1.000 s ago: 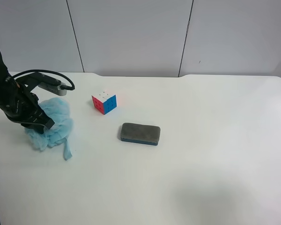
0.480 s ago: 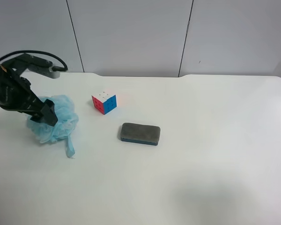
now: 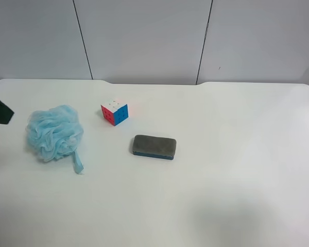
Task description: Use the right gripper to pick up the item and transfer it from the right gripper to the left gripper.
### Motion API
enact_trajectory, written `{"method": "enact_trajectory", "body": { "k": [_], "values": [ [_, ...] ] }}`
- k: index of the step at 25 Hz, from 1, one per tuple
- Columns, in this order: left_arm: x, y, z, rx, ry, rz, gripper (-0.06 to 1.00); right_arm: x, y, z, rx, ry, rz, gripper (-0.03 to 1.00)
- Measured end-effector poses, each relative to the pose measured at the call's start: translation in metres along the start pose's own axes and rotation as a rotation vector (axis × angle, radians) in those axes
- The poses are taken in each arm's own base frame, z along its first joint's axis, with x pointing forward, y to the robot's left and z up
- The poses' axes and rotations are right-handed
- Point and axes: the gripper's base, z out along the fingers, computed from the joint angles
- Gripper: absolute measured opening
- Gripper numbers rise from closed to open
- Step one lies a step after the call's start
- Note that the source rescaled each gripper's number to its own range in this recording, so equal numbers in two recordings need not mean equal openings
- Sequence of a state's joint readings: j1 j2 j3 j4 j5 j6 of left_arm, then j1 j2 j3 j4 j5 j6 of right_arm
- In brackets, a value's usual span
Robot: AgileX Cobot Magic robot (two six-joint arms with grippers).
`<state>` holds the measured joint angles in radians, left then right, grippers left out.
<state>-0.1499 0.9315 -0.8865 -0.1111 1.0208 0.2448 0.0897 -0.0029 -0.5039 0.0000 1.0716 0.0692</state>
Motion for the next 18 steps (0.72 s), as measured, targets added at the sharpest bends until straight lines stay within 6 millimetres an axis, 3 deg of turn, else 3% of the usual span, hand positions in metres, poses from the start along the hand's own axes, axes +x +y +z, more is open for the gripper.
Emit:
{"method": "enact_trajectory", "body": {
  "k": [3,6,13,18],
  "values": [
    [0.024,-0.009,-0.041,-0.012,-0.098,-0.032,1.00,0.000,0.000,0.000,0.000,0.000,0.000,1.00],
    [0.056,-0.018,-0.067,-0.022,-0.183,-0.049,1.00,0.000,0.000,0.000,0.000,0.000,0.000,1.00],
    [0.134,-0.033,-0.071,-0.028,-0.293,-0.103,1.00,0.000,0.000,0.000,0.000,0.000,0.000,1.00],
    [0.168,-0.035,-0.070,-0.073,-0.409,-0.146,1.00,0.000,0.000,0.000,0.000,0.000,0.000,1.00]
  ]
}}
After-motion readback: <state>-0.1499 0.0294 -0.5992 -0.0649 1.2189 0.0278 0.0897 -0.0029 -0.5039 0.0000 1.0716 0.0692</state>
